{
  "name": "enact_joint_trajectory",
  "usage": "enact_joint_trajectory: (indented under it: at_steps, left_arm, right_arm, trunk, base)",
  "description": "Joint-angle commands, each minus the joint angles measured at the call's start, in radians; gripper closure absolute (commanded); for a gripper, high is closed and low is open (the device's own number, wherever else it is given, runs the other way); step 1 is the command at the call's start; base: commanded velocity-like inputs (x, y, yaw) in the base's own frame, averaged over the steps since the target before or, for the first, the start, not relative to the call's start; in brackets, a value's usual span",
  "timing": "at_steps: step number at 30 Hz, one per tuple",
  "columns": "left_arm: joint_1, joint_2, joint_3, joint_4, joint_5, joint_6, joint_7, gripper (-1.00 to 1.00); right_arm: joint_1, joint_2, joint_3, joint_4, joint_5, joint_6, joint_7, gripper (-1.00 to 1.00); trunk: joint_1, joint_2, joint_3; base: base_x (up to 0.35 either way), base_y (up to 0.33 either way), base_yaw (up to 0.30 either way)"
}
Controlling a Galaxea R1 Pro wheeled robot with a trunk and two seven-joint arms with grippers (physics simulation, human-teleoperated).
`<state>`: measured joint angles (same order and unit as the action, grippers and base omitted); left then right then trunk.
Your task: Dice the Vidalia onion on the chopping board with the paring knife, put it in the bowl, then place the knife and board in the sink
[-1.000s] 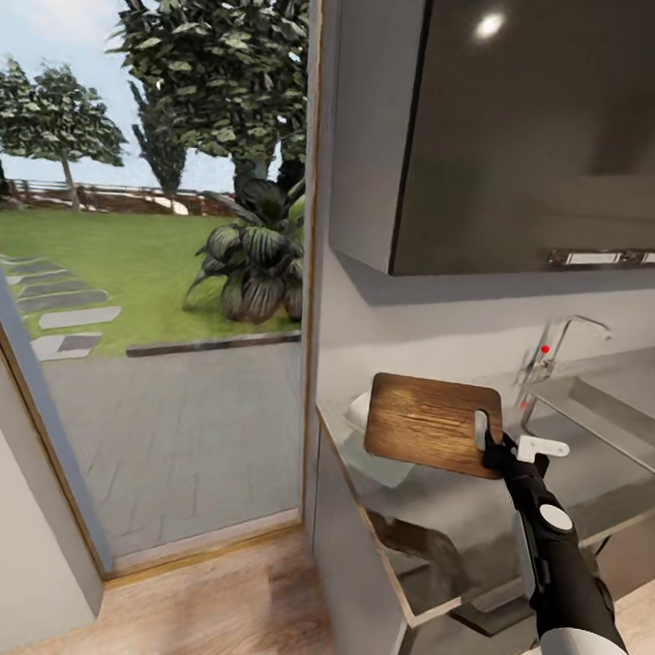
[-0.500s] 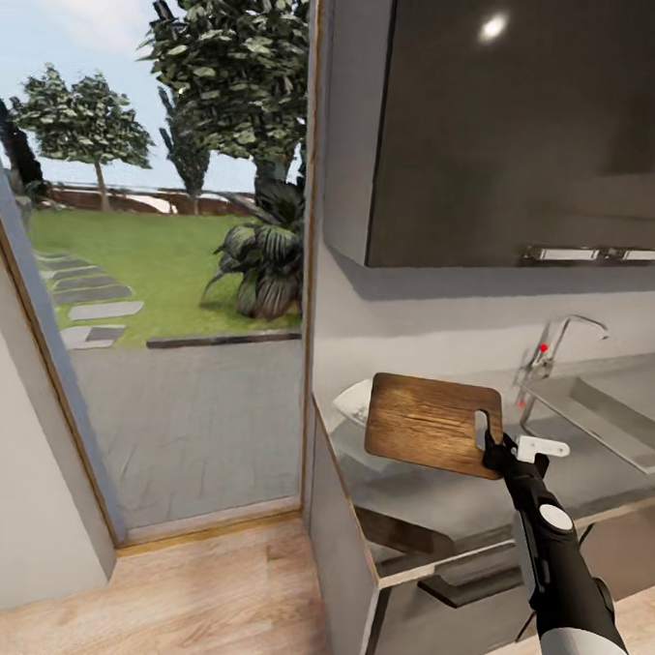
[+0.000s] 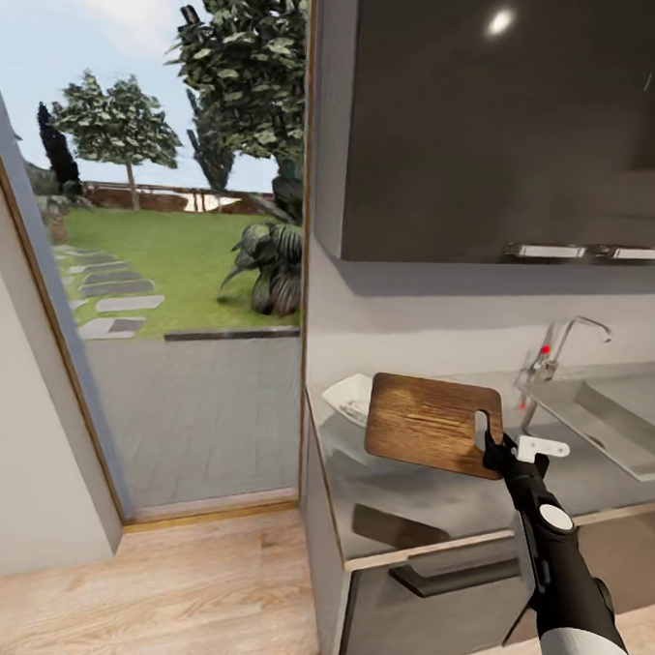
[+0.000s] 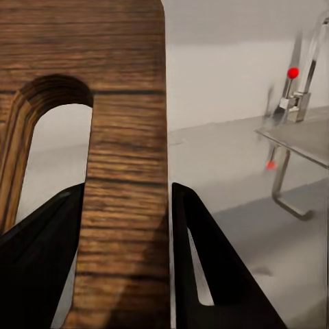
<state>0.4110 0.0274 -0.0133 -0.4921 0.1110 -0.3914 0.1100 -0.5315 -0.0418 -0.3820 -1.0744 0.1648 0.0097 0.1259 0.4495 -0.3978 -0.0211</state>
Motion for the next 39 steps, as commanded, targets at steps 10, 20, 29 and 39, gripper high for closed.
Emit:
enact_joint_trajectory:
  at_steps: [10,20,29,39]
  left_arm:
    - [0.0,0.0,-0.002,-0.002,0.009,-0.001,0.0,-1.0]
    - [0.0,0.0,-0.002,-0.001,0.009,-0.001,0.0,-1.0]
    - [0.0,0.0,-0.002,0.0,0.009,0.0,0.0,-1.0]
    - [0.0,0.0,-0.002,-0.001,0.009,0.0,0.0,-1.0]
  right_arm:
    - [-0.001,0.0,-0.003,-0.001,0.01,0.001,0.008,1.0]
    - [-0.001,0.0,-0.003,-0.001,0.01,0.001,0.007,1.0]
    - [-0.001,0.0,-0.003,-0.001,0.01,0.001,0.006,1.0]
    - [-0.001,0.0,-0.003,-0.001,0.01,0.001,0.006,1.0]
  trunk:
    - [0.001,-0.002,-0.005]
    - [0.001,-0.002,-0.016]
    - [0.001,-0.002,-0.027]
    - [0.001,-0.002,-0.039]
  base:
    - [-0.073,-0.296,0.034]
    - [-0.064,-0.296,0.036]
    - [-0.004,-0.299,0.161]
    - [0.0,-0.304,0.164]
